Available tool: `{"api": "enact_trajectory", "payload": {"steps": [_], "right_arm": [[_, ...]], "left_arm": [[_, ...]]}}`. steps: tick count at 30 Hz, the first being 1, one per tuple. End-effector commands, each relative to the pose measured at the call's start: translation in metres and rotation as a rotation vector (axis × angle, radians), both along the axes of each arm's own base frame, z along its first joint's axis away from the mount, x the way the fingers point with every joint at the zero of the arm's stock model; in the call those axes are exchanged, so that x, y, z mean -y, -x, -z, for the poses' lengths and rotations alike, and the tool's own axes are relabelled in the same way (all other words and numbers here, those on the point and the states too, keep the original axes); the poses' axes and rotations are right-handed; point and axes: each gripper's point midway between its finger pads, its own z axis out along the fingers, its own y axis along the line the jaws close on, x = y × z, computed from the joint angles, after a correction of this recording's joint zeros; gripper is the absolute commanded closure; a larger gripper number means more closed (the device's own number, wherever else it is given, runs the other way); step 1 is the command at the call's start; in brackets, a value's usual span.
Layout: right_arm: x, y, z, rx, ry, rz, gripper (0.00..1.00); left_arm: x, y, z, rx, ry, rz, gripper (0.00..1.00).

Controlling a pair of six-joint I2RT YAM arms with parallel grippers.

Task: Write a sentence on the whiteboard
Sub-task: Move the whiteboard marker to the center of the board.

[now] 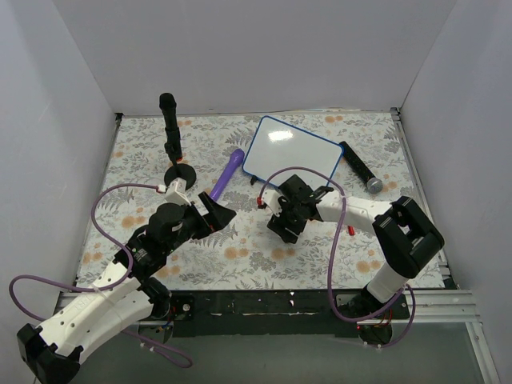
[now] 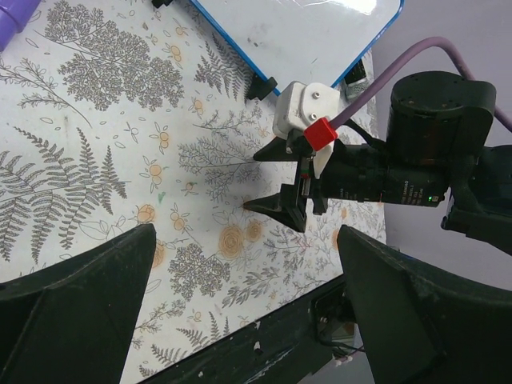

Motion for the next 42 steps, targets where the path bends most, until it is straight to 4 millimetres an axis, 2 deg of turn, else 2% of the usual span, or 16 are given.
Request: {"api": "enact_trajectory", "payload": {"steps": [1,4,5,7,11,13,15,16,18,20,25,27,32,35,38,42], "right_arm": [[0.002,0.012,-0.028,-0.075,-0.051,-0.103,0.24],[0.004,0.012,-0.056,-0.076,-0.152,-0.194,0.22],[0.015,0.009,-0.067,-0.057,-0.171,-0.198,0.22],[0.027,0.008,-0.074,-0.048,-0.193,-0.183,0.22],[0.08,-0.005,-0.086,0.006,-0.18,-0.061,0.22],[0.104,-0.007,-0.076,-0.003,-0.129,0.047,0.22],[0.132,-0.023,-0.07,0.046,-0.075,0.189,0.23],[0.143,-0.021,-0.06,0.028,-0.056,0.272,0.24],[0.17,-0.036,-0.054,0.079,-0.004,0.424,0.24],[0.186,-0.049,-0.05,0.072,-0.019,0.554,0.24],[0.21,-0.067,-0.026,-0.027,-0.038,0.761,0.33],[0.219,-0.073,-0.023,-0.044,-0.048,0.804,0.36],[0.216,-0.074,-0.008,-0.115,-0.064,0.837,0.45],[0.213,-0.074,-0.005,-0.135,-0.08,0.84,0.46],[0.215,-0.071,0.002,-0.15,-0.058,0.851,0.56],[0.217,-0.059,0.012,-0.188,-0.029,0.852,0.75]], "left_arm": [[0.004,0.002,-0.004,0.013,0.019,0.027,0.02],[0.004,0.003,-0.005,0.02,0.02,0.032,0.02],[0.005,0.003,-0.006,0.024,0.02,0.035,0.02],[0.005,0.003,-0.007,0.032,0.015,0.041,0.02],[0.005,0.002,-0.007,0.043,0.005,0.047,0.02],[0.006,0.001,-0.008,0.051,0.005,0.051,0.02],[0.007,0.001,-0.006,0.055,0.005,0.056,0.02],[0.009,0.001,-0.008,0.062,0.013,0.065,0.02],[0.011,0.002,-0.003,0.057,0.013,0.076,0.02],[0.014,0.003,-0.001,0.058,0.019,0.09,0.02],[0.013,0.005,-0.002,0.073,0.012,0.102,0.02],[0.011,0.007,-0.006,0.086,0.017,0.1,0.02],[0.008,0.009,-0.004,0.095,0.018,0.097,0.02],[0.008,0.009,-0.002,0.092,0.015,0.097,0.02],[0.008,0.008,-0.001,0.09,0.011,0.096,0.02],[0.01,0.007,0.001,0.09,0.01,0.102,0.02]]}}
